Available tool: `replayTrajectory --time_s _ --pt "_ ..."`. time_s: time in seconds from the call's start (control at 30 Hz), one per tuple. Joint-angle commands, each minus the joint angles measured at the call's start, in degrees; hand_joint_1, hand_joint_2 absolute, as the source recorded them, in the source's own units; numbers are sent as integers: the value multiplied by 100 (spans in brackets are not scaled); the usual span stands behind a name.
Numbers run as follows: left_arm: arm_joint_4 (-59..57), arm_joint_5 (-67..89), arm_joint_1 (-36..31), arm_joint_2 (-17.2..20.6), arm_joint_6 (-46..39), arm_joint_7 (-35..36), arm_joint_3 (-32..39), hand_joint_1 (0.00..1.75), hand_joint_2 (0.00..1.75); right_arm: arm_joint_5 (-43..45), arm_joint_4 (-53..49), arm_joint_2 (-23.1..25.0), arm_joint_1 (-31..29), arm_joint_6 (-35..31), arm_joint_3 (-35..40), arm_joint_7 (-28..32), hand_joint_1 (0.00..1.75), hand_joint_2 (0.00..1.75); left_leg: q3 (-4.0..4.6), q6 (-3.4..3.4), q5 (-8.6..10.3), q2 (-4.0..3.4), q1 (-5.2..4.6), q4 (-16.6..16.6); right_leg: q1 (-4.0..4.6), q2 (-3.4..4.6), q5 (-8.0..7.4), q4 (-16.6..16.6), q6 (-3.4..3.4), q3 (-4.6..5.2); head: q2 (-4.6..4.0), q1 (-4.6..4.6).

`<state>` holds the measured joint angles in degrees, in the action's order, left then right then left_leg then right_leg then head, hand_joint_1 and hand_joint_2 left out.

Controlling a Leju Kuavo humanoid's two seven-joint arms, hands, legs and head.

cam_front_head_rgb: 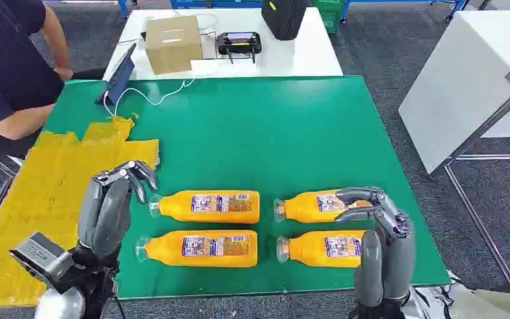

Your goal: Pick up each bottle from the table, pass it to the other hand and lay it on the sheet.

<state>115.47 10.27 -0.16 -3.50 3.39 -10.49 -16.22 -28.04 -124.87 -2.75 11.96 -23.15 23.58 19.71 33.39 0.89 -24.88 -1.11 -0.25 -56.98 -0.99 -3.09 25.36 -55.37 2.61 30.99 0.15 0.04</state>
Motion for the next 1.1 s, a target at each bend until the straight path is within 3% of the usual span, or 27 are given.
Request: replayTrajectory --time_s 0.03,0.1,0.4,0.43,0.47,0.5,0.63,0.7,0.9,0.93,1.0,1.03,1.1 --pt "51 -1686 896 90 -595 -765 1073 175 0 3513 -65 209 1779 2499 -3892 475 175 0 -5 -4 -2 4 4 1 2 14 1 2 -7 -6 0 0" --pt "51 -1686 896 90 -595 -765 1073 175 0 3513 -65 209 1779 2499 -3892 475 175 0 -29 -1 -5 35 5 16 3 -14 9 28 -3 -43 0 0" --pt "42 -1627 795 59 -638 -639 945 175 0 3119 -190 574 1561 2718 -3781 217 175 0 2 -9 -13 16 1 -1 0 7 9 5 -12 -3 0 22" --pt "30 -1578 807 92 -680 -585 943 0 0 2998 -206 553 1581 2638 -3779 222 175 0 8 -7 -8 17 -3 2 -4 0 7 4 -9 5 0 24" --pt "0 -1362 815 138 -704 -463 923 0 0 2561 -237 542 1599 2396 -3811 338 105 0 9 -6 -8 14 -3 1 -3 1 5 5 -8 9 0 22" --pt "-8 -1333 820 156 -653 -409 906 0 0 2299 -256 558 1608 2230 -3837 413 0 0 3 -8 -10 19 -1 2 -2 4 8 5 -11 0 0 22" --pt "17 -1321 908 110 -494 -369 973 0 0 1899 -265 356 1718 2199 -3621 221 0 0 -4 -3 -9 11 0 3 -1 8 6 7 -8 -4 0 24" --pt "40 -1308 992 72 -463 -334 1044 0 0 1664 -160 87 1807 2374 -3393 -421 0 0 -11 -5 -12 9 3 3 1 15 7 10 -10 -12 0 24" --pt "44 -1293 1021 67 -426 -320 1081 0 0 1600 -102 -46 1829 2418 -3309 -489 0 0 -9 -5 -12 5 3 3 1 17 5 10 -11 -12 0 24" --pt "37 -1283 1020 56 -379 -291 1099 0 0 1339 -68 -182 1837 2423 -3217 -614 0 175 -6 -4 -10 5 1 3 0 12 5 9 -9 -10 0 24" --pt "-11 -1306 1021 55 -273 -182 1129 0 0 1246 62 -529 1826 2676 -2954 -1005 0 175 -11 -6 -12 0 2 2 0 23 4 9 -11 -12 0 24" --pt "-143 -1324 939 339 -263 -179 1142 0 0 752 142 -812 1780 2640 -2702 -1201 0 175 -8 -3 -10 0 3 3 2 17 1 11 -9 -10 0 24" --pt "-295 -1482 886 361 -73 -124 1330 0 0 97 257 -1194 1724 2465 -2297 -1518 0 175 -17 -5 -9 -4 2 9 1 29 -1 15 -12 -16 0 24"
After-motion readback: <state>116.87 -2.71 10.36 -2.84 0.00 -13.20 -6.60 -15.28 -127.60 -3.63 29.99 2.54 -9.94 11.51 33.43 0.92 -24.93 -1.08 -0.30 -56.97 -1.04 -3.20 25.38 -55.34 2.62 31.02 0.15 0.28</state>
